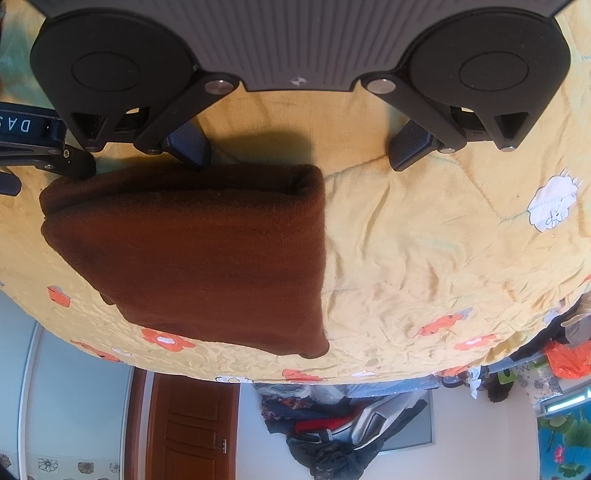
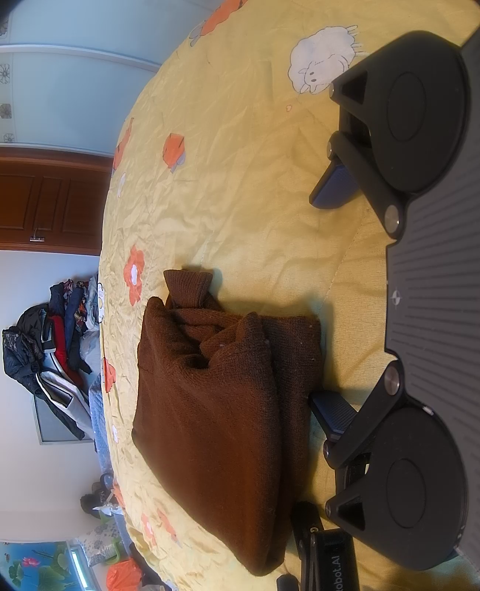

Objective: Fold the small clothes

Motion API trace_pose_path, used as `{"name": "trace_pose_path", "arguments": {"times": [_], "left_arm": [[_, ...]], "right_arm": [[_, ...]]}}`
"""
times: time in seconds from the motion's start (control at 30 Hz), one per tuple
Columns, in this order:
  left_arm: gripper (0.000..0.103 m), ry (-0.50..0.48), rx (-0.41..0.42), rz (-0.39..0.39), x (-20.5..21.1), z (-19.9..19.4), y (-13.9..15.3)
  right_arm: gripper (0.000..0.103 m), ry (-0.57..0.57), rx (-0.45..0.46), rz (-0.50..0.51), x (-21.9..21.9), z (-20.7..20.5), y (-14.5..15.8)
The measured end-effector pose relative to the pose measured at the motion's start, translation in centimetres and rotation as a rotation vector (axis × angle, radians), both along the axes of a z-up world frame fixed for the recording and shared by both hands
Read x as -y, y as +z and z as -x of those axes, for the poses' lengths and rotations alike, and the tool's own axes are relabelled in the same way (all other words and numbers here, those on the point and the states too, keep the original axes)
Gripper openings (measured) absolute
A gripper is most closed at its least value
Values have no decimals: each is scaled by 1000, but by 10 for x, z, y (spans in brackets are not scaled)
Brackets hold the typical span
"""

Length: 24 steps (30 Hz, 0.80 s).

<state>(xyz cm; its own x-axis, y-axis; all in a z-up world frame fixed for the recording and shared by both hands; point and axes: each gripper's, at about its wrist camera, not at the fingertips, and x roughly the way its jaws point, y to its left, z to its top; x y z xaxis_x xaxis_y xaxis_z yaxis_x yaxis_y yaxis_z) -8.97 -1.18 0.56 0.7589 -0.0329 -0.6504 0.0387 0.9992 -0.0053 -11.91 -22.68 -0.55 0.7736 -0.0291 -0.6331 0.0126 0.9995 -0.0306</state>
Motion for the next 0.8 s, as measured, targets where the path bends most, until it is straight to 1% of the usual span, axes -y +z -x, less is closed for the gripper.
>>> {"name": "trace_pose_path", "arguments": {"times": [0.23,0.43,0.8], "left_arm": [[103,11,-27,4,0,-5,3],[103,9,3,3,0,-1,0],[103,5,7,4,-1,0,0]], "right_arm": [[103,0,0,0,0,0,0],[103,0,1,1,0,0,0],[103,1,0,0,0,0,0]]}}
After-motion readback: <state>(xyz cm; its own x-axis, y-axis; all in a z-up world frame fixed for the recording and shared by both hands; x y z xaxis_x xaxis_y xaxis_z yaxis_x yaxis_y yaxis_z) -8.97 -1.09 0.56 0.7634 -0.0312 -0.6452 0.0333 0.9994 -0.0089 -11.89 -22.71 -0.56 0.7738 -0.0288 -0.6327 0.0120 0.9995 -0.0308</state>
